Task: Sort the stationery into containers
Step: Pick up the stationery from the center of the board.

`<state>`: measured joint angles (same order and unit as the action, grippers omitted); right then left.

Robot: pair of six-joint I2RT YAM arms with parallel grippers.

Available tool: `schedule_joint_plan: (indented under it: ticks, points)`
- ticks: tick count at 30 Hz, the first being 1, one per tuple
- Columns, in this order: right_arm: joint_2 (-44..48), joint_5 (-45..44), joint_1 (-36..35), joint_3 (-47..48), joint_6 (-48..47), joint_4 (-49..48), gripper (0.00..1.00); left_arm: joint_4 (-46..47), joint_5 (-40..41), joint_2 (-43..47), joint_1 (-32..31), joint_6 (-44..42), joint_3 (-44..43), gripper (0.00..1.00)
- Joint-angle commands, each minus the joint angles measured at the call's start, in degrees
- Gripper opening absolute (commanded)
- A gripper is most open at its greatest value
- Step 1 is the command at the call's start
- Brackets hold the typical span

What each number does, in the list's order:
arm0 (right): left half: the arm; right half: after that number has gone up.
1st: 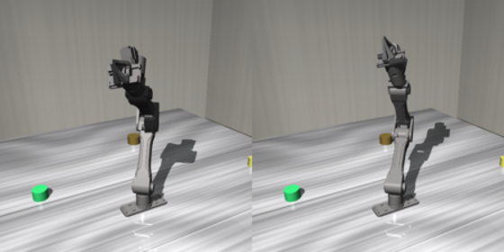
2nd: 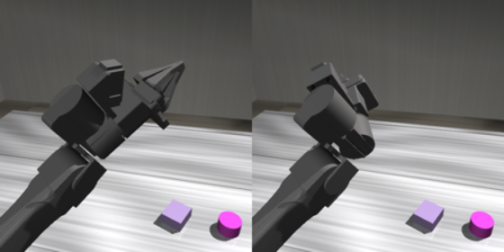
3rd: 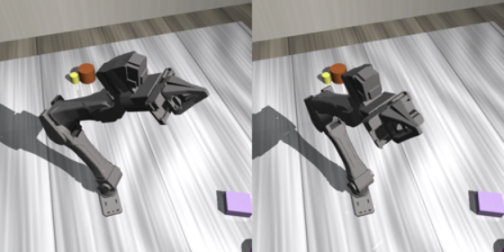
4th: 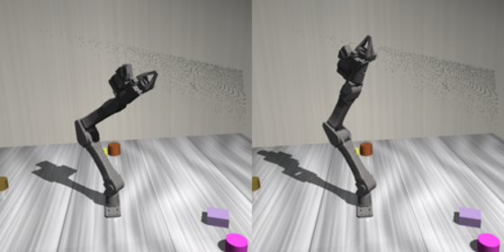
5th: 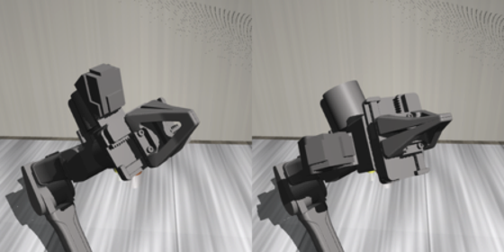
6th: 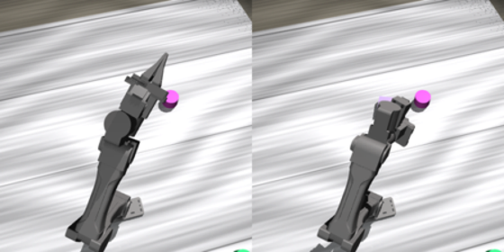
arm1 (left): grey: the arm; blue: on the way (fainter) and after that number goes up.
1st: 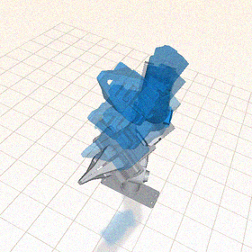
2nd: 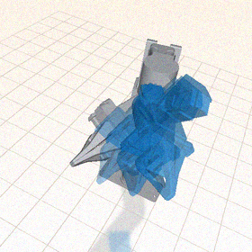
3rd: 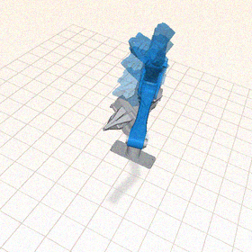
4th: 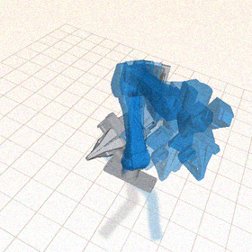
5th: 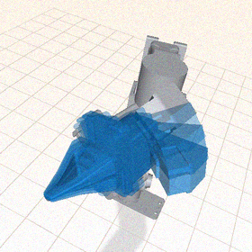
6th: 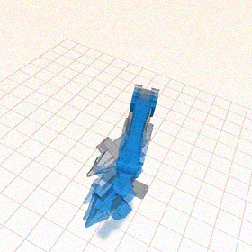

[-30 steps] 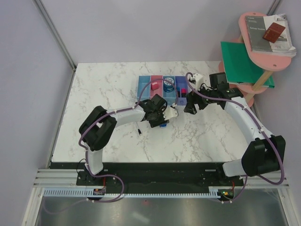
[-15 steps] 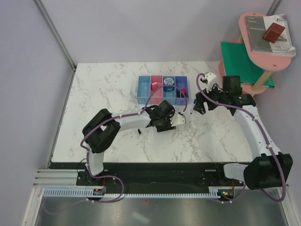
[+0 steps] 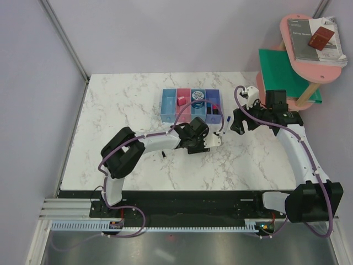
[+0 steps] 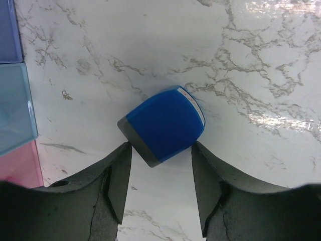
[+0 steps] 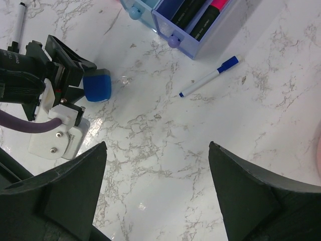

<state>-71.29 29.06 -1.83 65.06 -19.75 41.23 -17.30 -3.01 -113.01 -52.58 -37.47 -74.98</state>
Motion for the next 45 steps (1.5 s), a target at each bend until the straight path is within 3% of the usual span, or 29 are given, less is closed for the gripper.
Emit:
schedule_joint_plan:
  ticks: [1, 8, 17, 25, 42, 45]
  points:
    - [0.54, 2.05, 0.86, 0.42, -0.29, 0.78, 0.92, 1.48, -2.62, 2.71, -0.51, -5.06, 1.33, 0.60]
    - [-2.62, 10.30, 6.38, 1.12, -0.11, 4.55, 0.95, 3.32, -3.59, 3.32, -1.39, -11.12, 2.99, 0.64]
    - [-2.90, 12.25, 9.03, 0.69, -0.29, 6.05, 0.95, 8.51, -1.13, -0.28, -2.27, -19.48, 3.79, 0.66]
    - [-2.71, 13.04, 10.00, -0.28, -1.08, 6.58, 0.95, 9.39, -1.48, 0.86, -3.32, -17.55, 4.05, 0.66]
    - [-2.28, 13.66, 10.70, -0.28, -0.82, 7.11, 0.94, 10.36, 1.51, -6.87, -4.82, -21.59, -2.62, 0.67]
    - [-2.28, 13.83, 10.70, -0.28, -0.91, 7.02, 0.94, 8.08, 0.99, -7.84, -4.73, -18.87, -5.96, 0.67]
